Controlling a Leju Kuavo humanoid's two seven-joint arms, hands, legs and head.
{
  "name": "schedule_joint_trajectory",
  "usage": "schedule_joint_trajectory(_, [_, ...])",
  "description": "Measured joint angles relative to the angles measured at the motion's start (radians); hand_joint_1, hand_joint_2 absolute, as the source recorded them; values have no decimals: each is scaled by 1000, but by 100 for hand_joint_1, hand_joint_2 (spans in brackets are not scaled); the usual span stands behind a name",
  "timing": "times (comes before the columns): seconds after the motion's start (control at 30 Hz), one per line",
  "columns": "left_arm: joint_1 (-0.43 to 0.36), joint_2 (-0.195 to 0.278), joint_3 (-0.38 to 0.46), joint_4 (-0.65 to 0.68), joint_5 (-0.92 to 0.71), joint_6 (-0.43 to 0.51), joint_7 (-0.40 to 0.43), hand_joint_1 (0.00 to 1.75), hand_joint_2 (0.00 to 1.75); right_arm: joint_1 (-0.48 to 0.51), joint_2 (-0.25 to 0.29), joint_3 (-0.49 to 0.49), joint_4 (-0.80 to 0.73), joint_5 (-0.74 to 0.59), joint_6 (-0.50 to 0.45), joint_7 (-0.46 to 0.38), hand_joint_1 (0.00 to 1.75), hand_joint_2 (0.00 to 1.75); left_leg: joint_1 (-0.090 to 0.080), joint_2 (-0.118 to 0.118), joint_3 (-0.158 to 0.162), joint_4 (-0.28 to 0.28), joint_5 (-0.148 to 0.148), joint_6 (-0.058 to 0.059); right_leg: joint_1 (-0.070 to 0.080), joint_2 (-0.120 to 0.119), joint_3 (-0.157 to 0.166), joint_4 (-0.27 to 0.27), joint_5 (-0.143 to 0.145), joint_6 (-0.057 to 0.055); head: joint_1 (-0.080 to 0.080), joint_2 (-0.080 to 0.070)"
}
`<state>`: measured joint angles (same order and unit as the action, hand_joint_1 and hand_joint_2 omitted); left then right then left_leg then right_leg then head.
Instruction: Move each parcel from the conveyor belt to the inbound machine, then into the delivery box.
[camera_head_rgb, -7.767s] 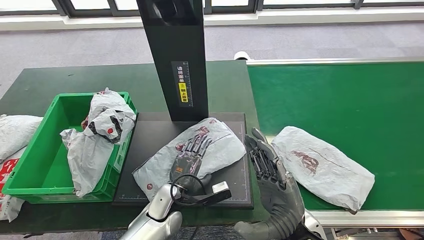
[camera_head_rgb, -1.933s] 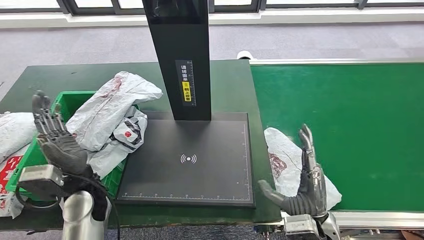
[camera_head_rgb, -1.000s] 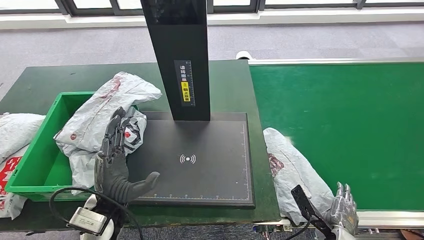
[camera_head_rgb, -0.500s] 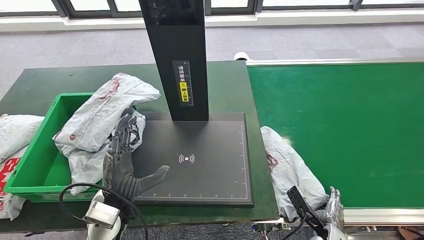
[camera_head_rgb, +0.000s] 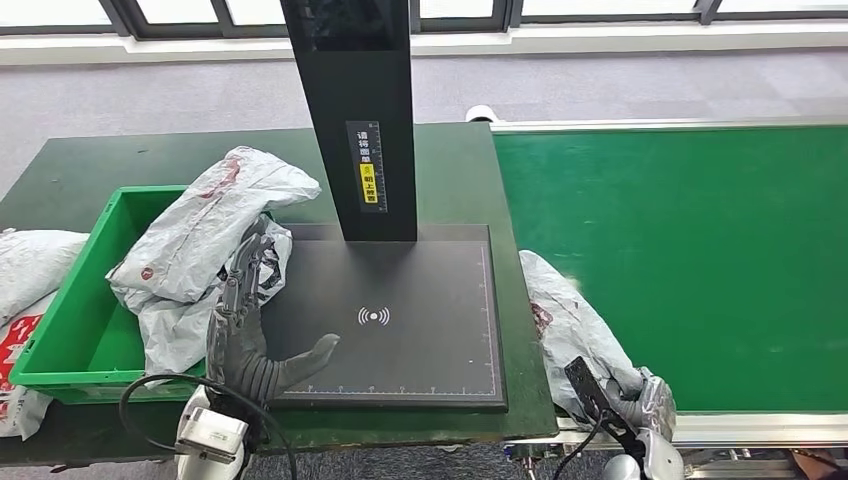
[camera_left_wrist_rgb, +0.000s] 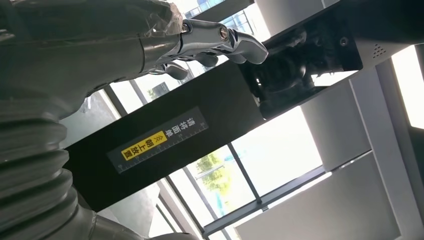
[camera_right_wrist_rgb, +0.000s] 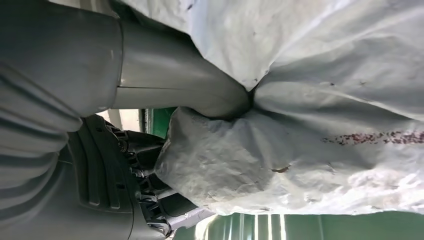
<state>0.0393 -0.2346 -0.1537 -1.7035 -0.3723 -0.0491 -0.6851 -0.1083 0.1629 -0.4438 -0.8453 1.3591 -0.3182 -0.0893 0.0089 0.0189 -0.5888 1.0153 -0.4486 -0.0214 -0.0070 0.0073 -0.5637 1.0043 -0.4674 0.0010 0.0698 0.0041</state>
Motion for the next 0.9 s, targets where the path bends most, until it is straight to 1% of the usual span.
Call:
schedule_joint_trajectory(0.07, [7,0,0,-6,-4,3,0,0,175,5,0,8,-12,-30,-13,-25,175,175,0,-1,-1,0,0,0,0,0,-1,0,0,0,0,0])
schedule_joint_trajectory(0.13, [18,0,0,-16,-11,5,-1,0,175,22,4,22,-58,-88,-25,-83,175,175,0,-2,-3,0,0,0,0,-2,-2,0,-1,0,0,0])
schedule_joint_trajectory(0.2, [28,0,0,-24,-19,6,-3,0,175,50,14,44,-135,-146,-21,-140,175,175,0,-3,-5,0,0,0,0,-3,-4,0,-1,0,0,0])
schedule_joint_trajectory(0.27, [34,-1,0,-29,-22,8,-5,0,175,76,26,68,-211,-185,-20,-178,175,175,-1,-4,-6,0,0,0,0,-4,-5,0,-1,0,0,0])
schedule_joint_trajectory(0.43, [42,-4,0,-35,-37,12,-10,0,175,154,59,125,-426,-309,-84,-301,175,175,0,-9,-8,0,1,0,0,-9,-5,0,-3,0,0,0])
schedule_joint_trajectory(0.5, [42,-5,0,-36,-39,15,-10,0,175,189,74,147,-517,-382,-130,-360,175,175,0,-10,-8,0,0,0,-1,-10,-5,0,-4,-1,0,0])
schedule_joint_trajectory(0.63, [43,-6,0,-37,-45,21,-10,0,175,273,107,186,-724,-586,-290,-533,175,175,-1,-12,-9,0,0,0,-1,-11,-5,0,-6,-1,0,0])
schedule_joint_trajectory(0.67, [43,-6,0,-37,-46,24,-10,0,175,296,115,198,-780,-616,-325,-566,175,175,-1,-12,-9,0,-1,0,-1,-11,-5,0,-6,-1,0,0])
schedule_joint_trajectory(0.7, [42,-6,0,-36,-47,26,-10,0,175,319,121,211,-839,-625,-350,-588,175,175,-1,-13,-9,0,-1,0,-1,-11,-5,0,-7,-1,0,0])
schedule_joint_trajectory(0.77, [40,-6,0,-34,-47,32,-11,0,175,360,136,246,-968,-601,-374,-607,175,175,-1,-12,-9,0,-2,-1,-1,-11,-6,0,-7,-1,0,0])
schedule_joint_trajectory(0.9, [30,-5,0,-23,-38,51,-13,0,175,400,161,308,-1213,-528,-380,-612,175,175,-1,-12,-9,0,-2,-1,-1,-10,-6,0,-8,-1,0,0])
